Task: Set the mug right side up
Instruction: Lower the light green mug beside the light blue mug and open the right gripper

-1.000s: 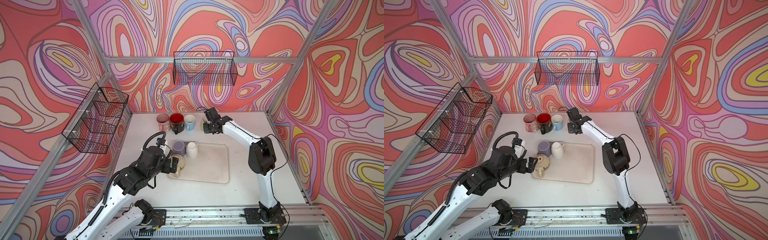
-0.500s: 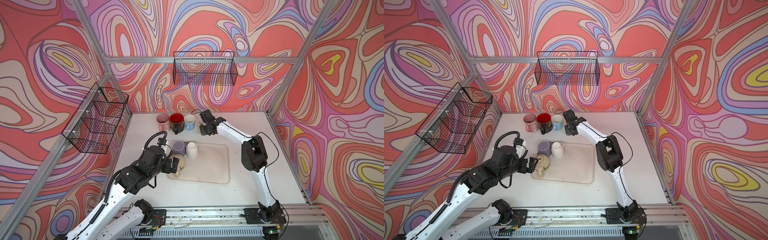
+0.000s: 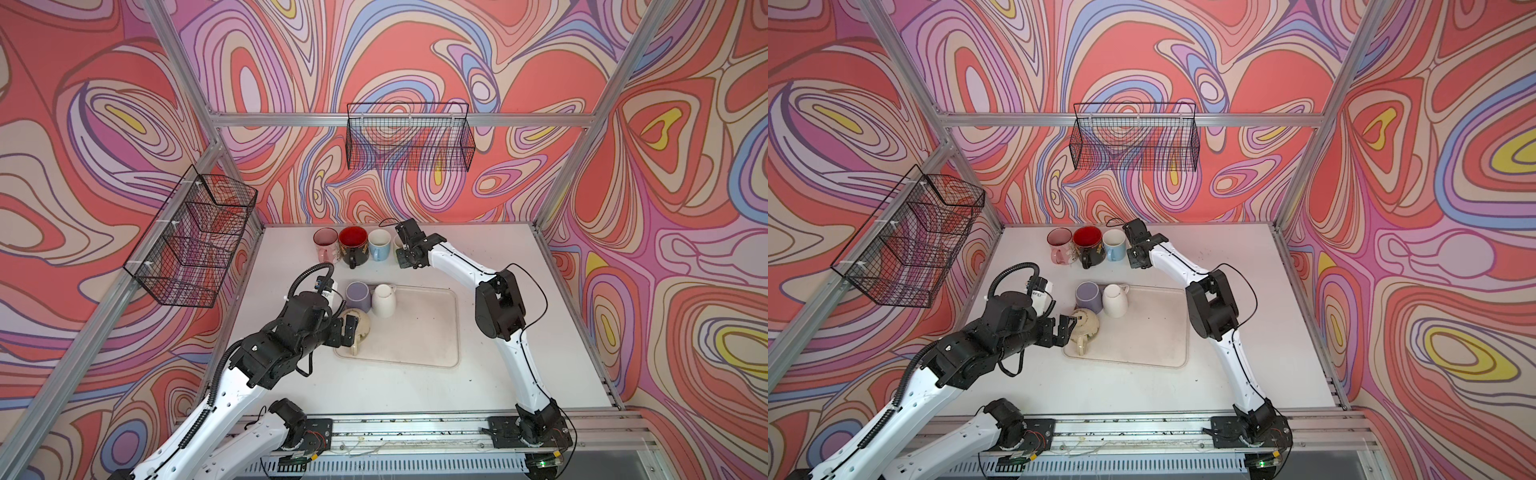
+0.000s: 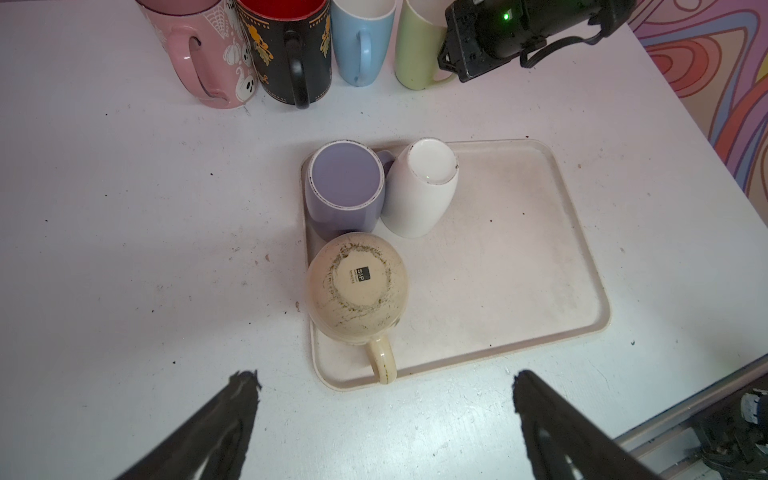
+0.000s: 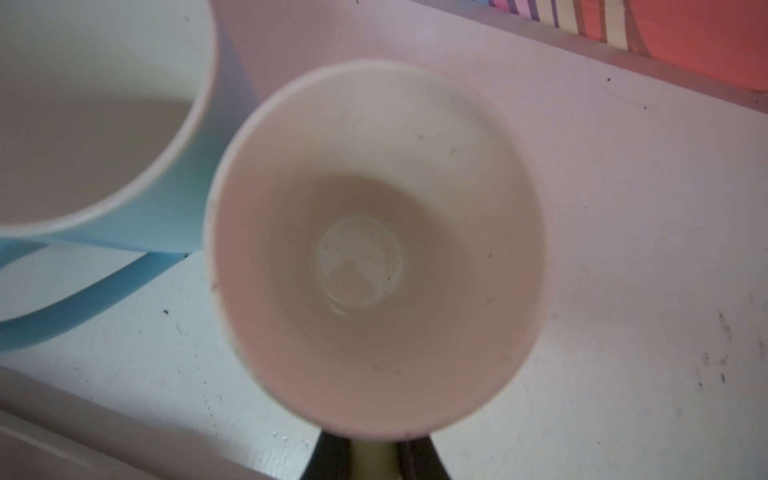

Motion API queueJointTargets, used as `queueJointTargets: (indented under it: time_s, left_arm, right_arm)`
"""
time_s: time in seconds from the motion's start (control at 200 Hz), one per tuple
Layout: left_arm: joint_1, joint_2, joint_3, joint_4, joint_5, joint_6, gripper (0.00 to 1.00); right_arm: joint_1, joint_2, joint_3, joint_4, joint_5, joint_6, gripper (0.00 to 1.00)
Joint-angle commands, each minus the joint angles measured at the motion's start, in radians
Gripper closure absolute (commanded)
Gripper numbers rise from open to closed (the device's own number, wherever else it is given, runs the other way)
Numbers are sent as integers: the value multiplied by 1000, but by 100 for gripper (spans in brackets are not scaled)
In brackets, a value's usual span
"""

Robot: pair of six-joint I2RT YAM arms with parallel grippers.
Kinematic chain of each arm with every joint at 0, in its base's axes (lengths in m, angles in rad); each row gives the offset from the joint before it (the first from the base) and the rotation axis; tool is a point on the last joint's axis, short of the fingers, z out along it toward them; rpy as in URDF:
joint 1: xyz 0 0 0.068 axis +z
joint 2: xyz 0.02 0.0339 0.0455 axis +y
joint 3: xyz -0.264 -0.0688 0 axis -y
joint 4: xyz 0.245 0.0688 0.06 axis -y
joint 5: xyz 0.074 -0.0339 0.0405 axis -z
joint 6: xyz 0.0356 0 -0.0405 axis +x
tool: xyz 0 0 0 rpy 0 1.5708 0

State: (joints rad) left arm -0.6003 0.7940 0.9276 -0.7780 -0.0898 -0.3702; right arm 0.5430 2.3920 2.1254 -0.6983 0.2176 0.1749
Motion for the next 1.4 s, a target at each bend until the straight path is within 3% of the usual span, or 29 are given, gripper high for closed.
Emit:
queueJointTargets:
  time_s: [0.0, 0.295, 0.376, 0.436, 0.926, 1.162, 1.392]
  left_arm:
    - [8, -4, -6, -10, 9, 13, 1]
    - [9, 3, -6, -10, 16, 17, 1]
    - [10, 3, -7, -10, 18, 16, 1]
    - [10, 1, -7, -12, 16, 17, 1]
    - [10, 42, -3, -21, -9, 25, 3]
    - [8, 107, 31, -62, -43, 8, 4]
    - [8, 183, 68, -147, -78, 1, 5]
  right_arm:
    - [-1, 25, 48, 47, 22, -12, 100]
    - [-2, 40, 54, 45, 26, -12, 100]
    - [-1, 30, 36, 50, 26, -12, 83]
    - [-2, 24, 25, 48, 28, -11, 77]
    - [-1, -124, -118, 92, 6, -8, 56]
    - [-2, -349, -361, 198, -20, -21, 47]
    - [2, -639, -759, 401, -84, 46, 43]
